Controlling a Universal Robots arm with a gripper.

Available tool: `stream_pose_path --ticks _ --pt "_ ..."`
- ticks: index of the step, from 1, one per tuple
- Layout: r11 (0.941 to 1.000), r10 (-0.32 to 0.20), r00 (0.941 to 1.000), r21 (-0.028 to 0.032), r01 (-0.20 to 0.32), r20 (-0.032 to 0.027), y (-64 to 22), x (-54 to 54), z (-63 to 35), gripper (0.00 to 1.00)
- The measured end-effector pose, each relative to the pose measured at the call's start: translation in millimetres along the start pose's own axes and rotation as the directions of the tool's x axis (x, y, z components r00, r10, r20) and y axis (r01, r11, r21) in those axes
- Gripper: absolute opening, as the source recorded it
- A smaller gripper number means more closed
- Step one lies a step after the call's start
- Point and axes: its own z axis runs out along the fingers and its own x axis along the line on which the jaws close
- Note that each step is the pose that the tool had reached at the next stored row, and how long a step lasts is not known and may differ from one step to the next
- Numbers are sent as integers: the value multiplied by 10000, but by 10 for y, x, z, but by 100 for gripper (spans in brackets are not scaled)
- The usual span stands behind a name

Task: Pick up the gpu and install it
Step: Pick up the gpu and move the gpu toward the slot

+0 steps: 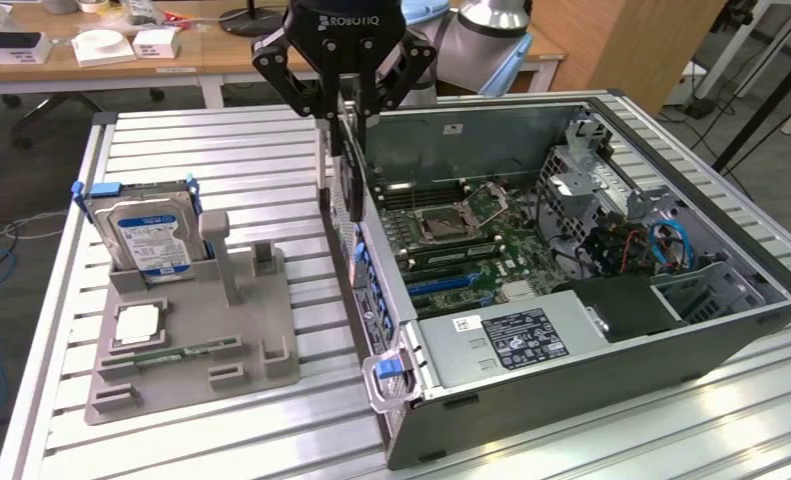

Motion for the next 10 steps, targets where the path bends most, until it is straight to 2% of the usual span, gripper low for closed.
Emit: stream_pose_path --ticks 10 --pt "10000 0 10000 1 0 -1 2 -73 3 26"
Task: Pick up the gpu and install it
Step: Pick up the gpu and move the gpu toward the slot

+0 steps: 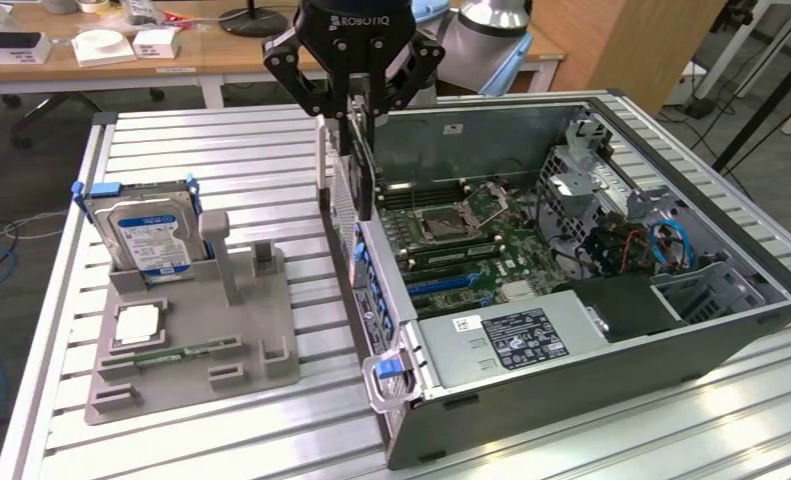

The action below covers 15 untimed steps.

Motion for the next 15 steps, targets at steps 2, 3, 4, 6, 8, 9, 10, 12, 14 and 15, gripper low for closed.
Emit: stream_pose_path --ticks 2,3,4,6,8,9,10,12,14,15 --pt "10000 0 10000 -1 0 1 0 -15 1 26" --pt "10000 0 10000 -1 0 0 1 -22 1 26" --pt "10000 -1 10000 -1 1 1 1 -30 2 26" --pt "10000 -1 10000 -1 1 1 1 -45 2 26" --pt "10000 0 10000 0 0 0 2 -60 3 26" --pt "10000 0 10000 0 0 0 2 -68 3 26" --pt "10000 -1 10000 -1 1 0 2 -75 4 26" --pt "10000 0 10000 0 0 0 3 -90 4 26" --pt "10000 -1 10000 -1 1 0 3 -106 5 26" --pt "10000 0 10000 -1 0 1 4 -114 5 26"
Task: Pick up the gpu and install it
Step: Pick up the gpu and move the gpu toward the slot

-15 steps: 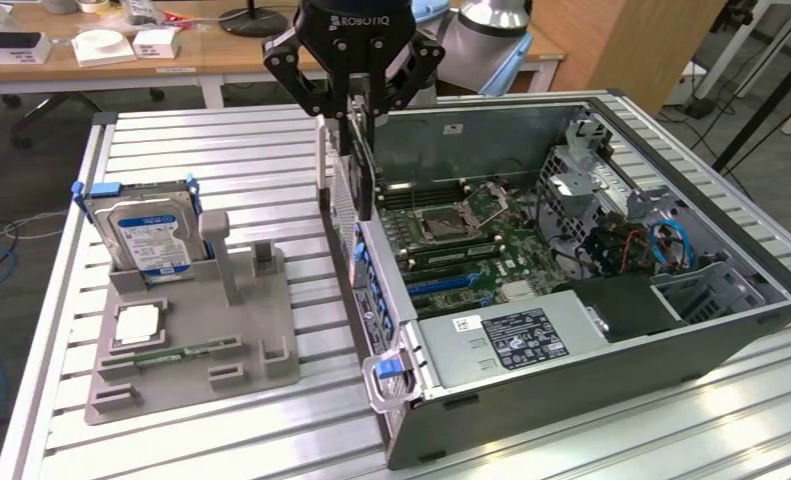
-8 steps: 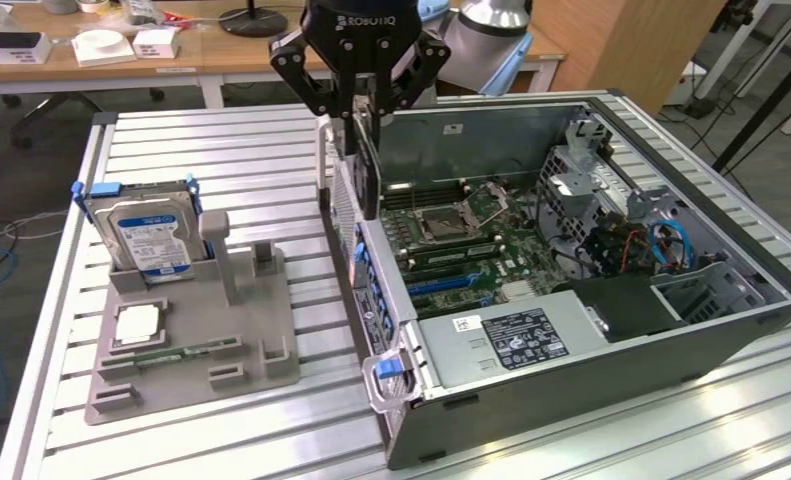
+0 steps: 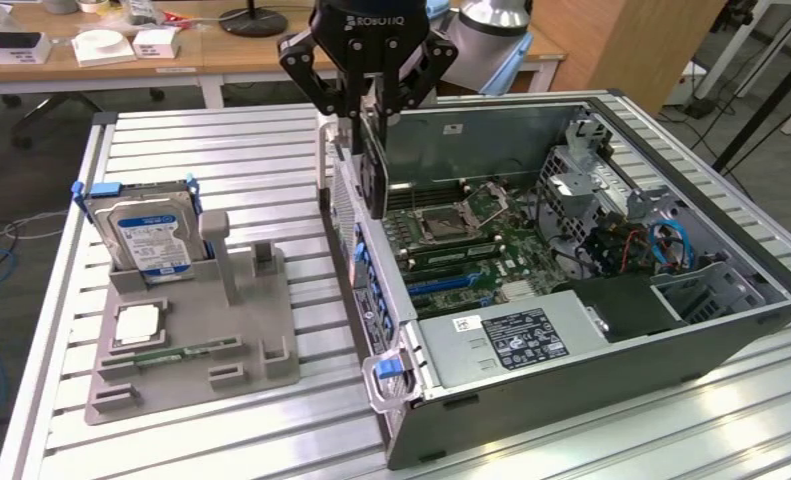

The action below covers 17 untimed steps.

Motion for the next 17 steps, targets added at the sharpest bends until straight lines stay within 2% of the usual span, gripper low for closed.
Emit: stream_pose_path --ticks 17 --pt "10000 0 10000 0 0 0 4 -124 6 26"
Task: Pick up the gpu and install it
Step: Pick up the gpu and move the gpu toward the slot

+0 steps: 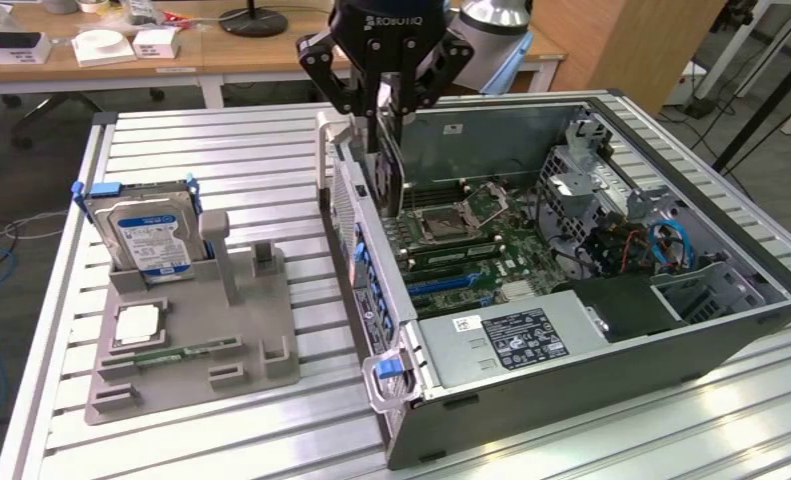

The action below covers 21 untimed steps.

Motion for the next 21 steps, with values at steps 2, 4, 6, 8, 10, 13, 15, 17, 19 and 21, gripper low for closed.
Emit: stream_pose_path --ticks 2,4,6,8,10,13,15,17,19,21 --pt "10000 0 10000 1 0 0 0 -13 0 26" --pt "10000 0 10000 0 0 0 1 -26 1 26" --pt "10000 0 10000 0 0 0 1 -38 2 26" --pt "10000 0 10000 0 0 0 2 -51 2 26" --pt "10000 0 10000 0 0 -1 2 -64 3 26" --pt "10000 0 10000 0 0 0 3 -83 4 26" --pt "10000 1 10000 1 -1 -1 3 -96 4 26" --pt "10000 0 10000 0 0 0 4 -111 5 26" --pt "10000 0 10000 0 0 0 4 -126 6 26" --pt "10000 0 10000 1 0 -1 4 -141 6 26"
